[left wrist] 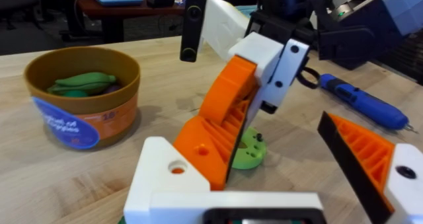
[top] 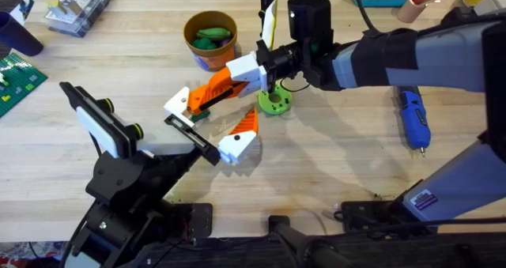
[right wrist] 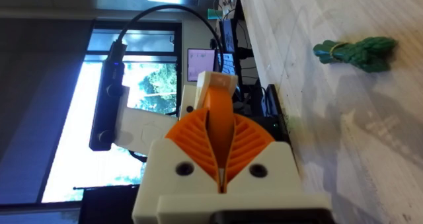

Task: Pick up the gripper from the table and insert it into the empty holder that is missing its gripper. Then pick up a screw, insert it into the mounting hole, and use the screwdriver to tighten it. Finally, clean up the table by picking up the vegetable and placing it into the bucket.

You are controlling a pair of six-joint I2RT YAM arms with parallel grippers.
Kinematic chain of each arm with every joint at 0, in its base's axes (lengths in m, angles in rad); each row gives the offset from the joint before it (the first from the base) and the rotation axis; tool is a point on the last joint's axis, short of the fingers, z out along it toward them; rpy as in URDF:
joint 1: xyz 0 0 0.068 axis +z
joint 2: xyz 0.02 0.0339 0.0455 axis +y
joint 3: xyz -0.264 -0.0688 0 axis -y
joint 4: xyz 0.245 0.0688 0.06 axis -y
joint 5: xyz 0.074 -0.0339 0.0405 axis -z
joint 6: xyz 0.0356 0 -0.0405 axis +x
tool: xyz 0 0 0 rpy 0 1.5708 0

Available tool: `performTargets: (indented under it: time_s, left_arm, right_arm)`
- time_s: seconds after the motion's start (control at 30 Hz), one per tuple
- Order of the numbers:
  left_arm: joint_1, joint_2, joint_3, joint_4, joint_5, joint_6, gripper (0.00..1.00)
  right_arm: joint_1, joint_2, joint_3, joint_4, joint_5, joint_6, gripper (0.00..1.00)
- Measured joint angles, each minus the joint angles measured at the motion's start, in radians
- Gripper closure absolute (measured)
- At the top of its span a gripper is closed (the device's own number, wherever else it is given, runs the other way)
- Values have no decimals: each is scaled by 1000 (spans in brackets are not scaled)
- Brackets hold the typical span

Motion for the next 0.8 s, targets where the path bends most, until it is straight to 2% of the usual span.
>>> performTargets:
  time_s: [0.47, 0.8]
  left_arm:
    - [3, 4, 4, -3, -17, -8, 6]
    - [3, 4, 4, -1, 10, -7, 6]
  right_arm:
    - [-3, 0, 0, -15, -7, 6, 989]
    - [-11, 0, 0, -19, -42, -30, 992]
